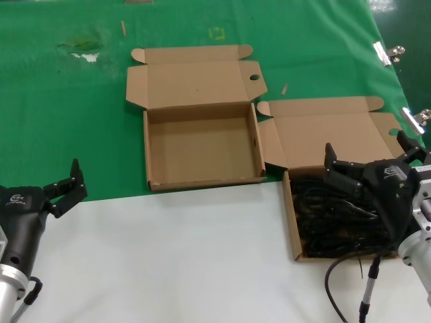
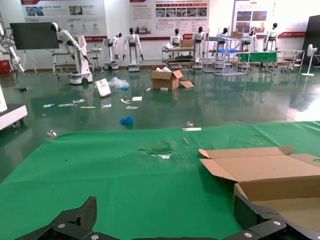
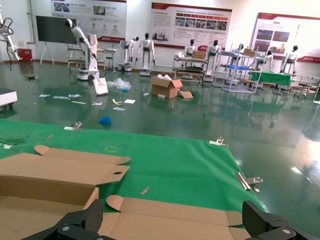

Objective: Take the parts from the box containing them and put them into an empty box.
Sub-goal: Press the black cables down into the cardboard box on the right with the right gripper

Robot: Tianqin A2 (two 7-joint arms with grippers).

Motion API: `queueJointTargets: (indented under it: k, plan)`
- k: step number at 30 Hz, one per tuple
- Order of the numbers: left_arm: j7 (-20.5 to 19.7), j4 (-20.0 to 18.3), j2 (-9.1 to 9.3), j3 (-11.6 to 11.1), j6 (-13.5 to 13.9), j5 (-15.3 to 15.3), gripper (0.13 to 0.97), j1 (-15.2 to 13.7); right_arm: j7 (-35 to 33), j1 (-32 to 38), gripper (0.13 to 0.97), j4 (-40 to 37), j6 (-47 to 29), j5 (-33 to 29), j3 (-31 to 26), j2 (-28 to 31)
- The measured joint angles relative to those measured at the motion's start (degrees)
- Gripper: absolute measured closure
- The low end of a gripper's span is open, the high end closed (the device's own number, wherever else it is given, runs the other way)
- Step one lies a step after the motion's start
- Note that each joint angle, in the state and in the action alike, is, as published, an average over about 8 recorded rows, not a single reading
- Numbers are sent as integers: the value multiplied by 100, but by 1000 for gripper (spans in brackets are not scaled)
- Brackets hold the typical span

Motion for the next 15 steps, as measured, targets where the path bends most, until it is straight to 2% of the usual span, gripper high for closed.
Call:
queueJointTargets:
  k: [7, 15]
  plan:
    - [0, 0, 0, 0, 0, 0, 159, 0, 0, 0, 129, 0, 0, 0, 0, 0]
    - [0, 0, 0, 0, 0, 0, 255, 0, 34, -101, 129, 126, 110, 57, -173, 272]
